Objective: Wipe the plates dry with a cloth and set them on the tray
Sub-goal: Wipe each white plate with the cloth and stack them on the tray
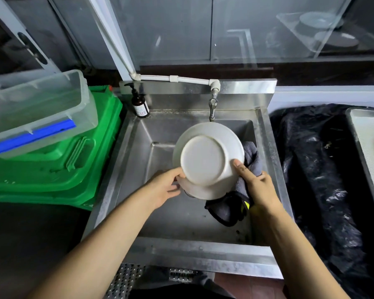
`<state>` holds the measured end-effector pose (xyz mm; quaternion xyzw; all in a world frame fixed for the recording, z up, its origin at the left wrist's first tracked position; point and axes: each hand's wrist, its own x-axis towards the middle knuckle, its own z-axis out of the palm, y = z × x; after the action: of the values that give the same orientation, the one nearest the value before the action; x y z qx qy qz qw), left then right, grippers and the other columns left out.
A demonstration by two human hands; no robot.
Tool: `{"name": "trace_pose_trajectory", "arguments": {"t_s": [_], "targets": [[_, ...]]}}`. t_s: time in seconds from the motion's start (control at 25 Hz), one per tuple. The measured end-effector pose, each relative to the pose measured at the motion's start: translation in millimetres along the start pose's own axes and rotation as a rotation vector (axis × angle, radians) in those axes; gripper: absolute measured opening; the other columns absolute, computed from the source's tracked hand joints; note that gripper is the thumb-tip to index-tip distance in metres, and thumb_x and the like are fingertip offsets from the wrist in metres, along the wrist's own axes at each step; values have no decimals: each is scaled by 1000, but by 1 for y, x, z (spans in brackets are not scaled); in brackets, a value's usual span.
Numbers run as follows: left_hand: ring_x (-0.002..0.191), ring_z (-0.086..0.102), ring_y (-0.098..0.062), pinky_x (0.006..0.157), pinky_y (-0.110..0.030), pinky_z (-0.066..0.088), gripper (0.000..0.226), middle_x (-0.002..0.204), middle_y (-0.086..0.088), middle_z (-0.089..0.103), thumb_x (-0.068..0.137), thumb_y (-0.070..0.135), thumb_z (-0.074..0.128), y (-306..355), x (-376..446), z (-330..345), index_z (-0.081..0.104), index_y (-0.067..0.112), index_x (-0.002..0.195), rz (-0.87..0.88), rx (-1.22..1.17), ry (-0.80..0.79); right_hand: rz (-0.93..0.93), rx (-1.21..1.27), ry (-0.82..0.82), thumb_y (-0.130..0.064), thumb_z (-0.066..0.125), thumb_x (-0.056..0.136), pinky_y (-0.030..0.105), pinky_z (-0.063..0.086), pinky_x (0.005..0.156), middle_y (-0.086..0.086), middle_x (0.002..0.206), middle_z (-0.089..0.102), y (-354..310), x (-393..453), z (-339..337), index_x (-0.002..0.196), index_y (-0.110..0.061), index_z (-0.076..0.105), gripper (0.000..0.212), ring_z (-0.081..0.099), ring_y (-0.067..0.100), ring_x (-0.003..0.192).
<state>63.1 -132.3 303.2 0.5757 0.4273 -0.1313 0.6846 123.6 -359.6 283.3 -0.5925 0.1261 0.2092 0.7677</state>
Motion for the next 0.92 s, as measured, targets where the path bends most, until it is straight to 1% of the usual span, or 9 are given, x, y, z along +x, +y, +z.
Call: {"name": "trace_pose_trajectory", "arguments": {"t_s": [0.08, 0.12, 0.24, 0.44, 0.52, 0.6, 0.72, 0.84, 0.92], "targets": [[104, 65, -27, 78, -37, 59, 30, 111, -10, 68, 81, 5, 58, 0, 2, -2, 64, 10, 110, -36, -161, -100, 102, 54, 9, -38, 90, 72, 35, 62, 61, 14, 88, 79, -4, 5, -3, 87, -8, 81, 35, 76, 23, 75], [101, 67, -26, 74, -36, 60, 38, 111, -12, 69, 77, 2, 54, 0, 2, -4, 64, 7, 114, -36, -251, -149, 152, 76, 9, -40, 91, 68, 40, 64, 66, 14, 90, 78, -5, 7, -4, 90, -7, 80, 41, 76, 24, 77], [100, 72, -28, 75, -40, 60, 65, 120, -16, 69, 65, -4, 52, 1, 1, -8, 58, 4, 129, -3, -406, -271, 246, 133, -10, -43, 92, 60, 46, 62, 83, 16, 106, 77, -7, 11, -6, 117, -6, 69, 71, 76, 29, 94], [108, 70, -35, 76, -46, 59, 65, 127, -17, 68, 70, -10, 44, 7, -5, -6, 57, 8, 131, 43, -453, -344, 305, 206, -19, -40, 89, 68, 41, 63, 71, 18, 108, 77, -7, 13, -8, 120, -3, 68, 66, 76, 31, 95], [105, 71, -34, 75, -44, 60, 61, 122, -15, 71, 71, -10, 43, 11, -8, -4, 58, 8, 128, 52, -446, -333, 298, 145, 36, -41, 87, 76, 39, 63, 66, 15, 99, 78, -3, 11, -5, 111, -4, 71, 54, 78, 28, 86], [98, 74, -32, 72, -43, 60, 60, 115, -13, 74, 70, -11, 44, 17, -11, -2, 60, 7, 125, 54, -413, -301, 242, 56, 179, -38, 76, 87, 30, 59, 57, 9, 85, 79, 1, 12, 1, 103, -6, 71, 36, 76, 21, 71], [89, 75, -30, 70, -44, 60, 59, 106, -12, 76, 69, -13, 43, 21, -17, 1, 63, 10, 120, 68, -286, -249, 73, -195, 339, -34, 52, 96, 25, 45, 58, 1, 90, 69, 3, 12, 7, 104, -14, 71, 29, 64, 10, 76], [87, 73, -32, 74, -50, 61, 56, 104, -15, 74, 71, -14, 39, 20, -24, 5, 65, 8, 115, 97, -135, -237, -156, -316, 242, -21, 49, 97, 9, 40, 50, -11, 67, 60, 6, 13, 13, 84, -16, 64, 21, 52, 4, 60], [84, 73, -31, 76, -52, 61, 51, 97, -13, 75, 72, -15, 39, 22, -28, 6, 67, 8, 108, 106, -78, -213, -218, -344, 157, -15, 50, 97, 9, 40, 56, -21, 62, 61, 8, 13, 21, 79, -26, 59, 23, 50, 2, 63]]}}
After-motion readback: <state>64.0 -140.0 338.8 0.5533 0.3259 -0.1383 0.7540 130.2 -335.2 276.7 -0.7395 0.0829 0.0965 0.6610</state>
